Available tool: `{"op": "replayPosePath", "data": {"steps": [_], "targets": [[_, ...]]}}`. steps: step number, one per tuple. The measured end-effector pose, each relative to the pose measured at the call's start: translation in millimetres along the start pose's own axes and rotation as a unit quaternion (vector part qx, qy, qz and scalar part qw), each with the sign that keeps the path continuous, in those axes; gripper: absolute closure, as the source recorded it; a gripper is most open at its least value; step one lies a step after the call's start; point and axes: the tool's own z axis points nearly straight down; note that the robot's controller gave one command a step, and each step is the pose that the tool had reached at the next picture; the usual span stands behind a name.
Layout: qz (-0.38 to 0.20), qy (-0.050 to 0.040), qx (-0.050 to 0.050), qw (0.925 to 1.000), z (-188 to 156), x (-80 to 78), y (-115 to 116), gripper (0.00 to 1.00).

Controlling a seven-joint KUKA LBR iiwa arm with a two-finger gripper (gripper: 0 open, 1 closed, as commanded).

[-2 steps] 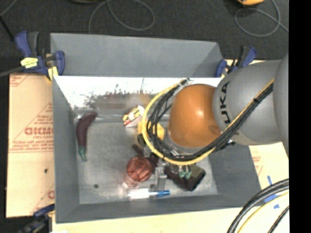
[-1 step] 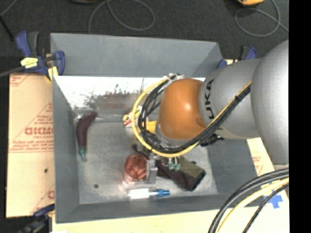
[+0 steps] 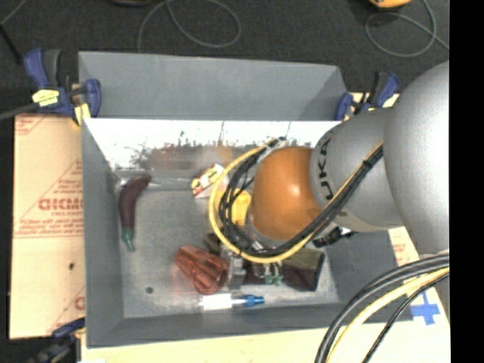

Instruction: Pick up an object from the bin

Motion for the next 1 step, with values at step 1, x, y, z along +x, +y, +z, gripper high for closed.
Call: {"op": "replayPosePath", "data": {"steps": [1], "targets": [[0.001,0.0,0.0,1.0,-0.1,-0.1,-0.1,1.0]]}}
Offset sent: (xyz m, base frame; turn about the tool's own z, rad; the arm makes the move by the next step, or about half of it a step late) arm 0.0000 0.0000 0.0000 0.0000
